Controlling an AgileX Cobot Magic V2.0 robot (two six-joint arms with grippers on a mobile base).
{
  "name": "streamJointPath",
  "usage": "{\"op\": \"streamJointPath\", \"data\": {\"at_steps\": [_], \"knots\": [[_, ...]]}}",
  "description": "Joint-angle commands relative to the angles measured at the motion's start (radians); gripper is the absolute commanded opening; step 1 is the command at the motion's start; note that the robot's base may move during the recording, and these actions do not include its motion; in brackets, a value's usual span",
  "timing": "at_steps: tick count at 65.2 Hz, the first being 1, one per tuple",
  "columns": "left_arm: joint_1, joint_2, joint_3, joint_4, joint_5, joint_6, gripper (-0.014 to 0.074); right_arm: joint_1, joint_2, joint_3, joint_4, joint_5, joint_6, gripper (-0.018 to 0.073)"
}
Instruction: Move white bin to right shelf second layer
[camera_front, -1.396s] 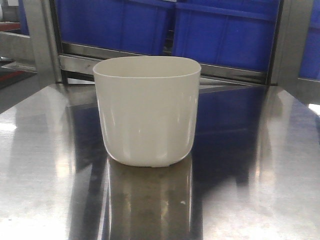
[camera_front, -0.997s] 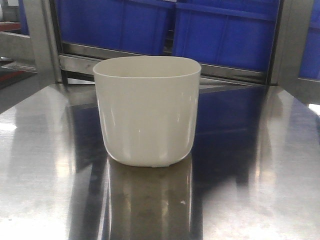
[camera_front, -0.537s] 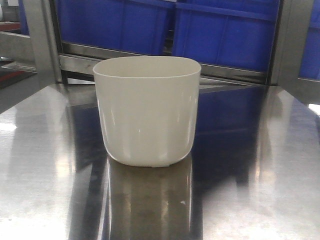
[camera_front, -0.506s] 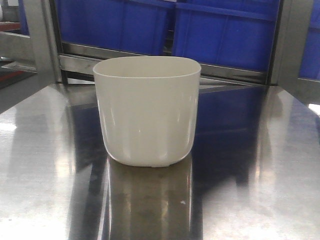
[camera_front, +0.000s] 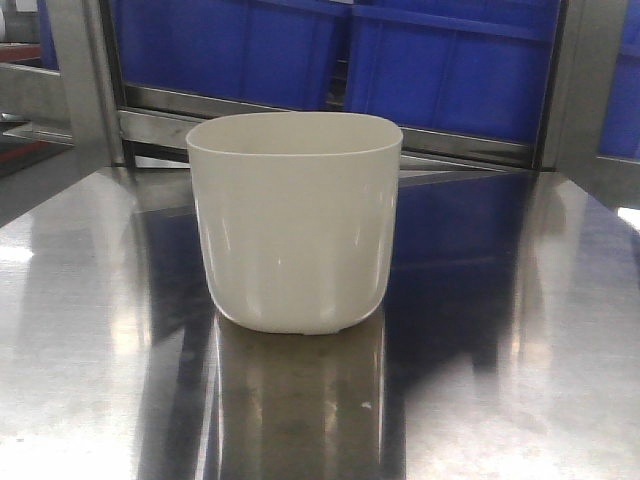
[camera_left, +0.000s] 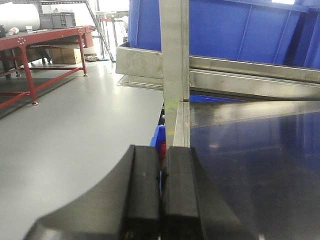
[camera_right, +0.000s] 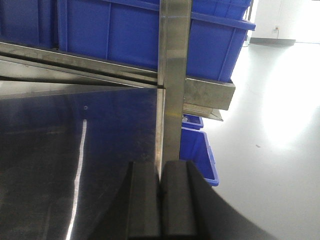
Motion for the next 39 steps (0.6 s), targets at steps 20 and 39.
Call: {"op": "streamJointPath", "data": {"at_steps": [20,39], "knots": [[0.000,-0.013,0.037,-0.006,-0.084,-0.003,0.0085,0.001,0.207,-0.217,-0.016,0.048,-0.007,0.0057],[0.000,-0.013,0.037,-0.006,-0.084,-0.003,0.0085,0.001,0.491,-0.437,-0.016,0.341,-0.007,0.0057]]}}
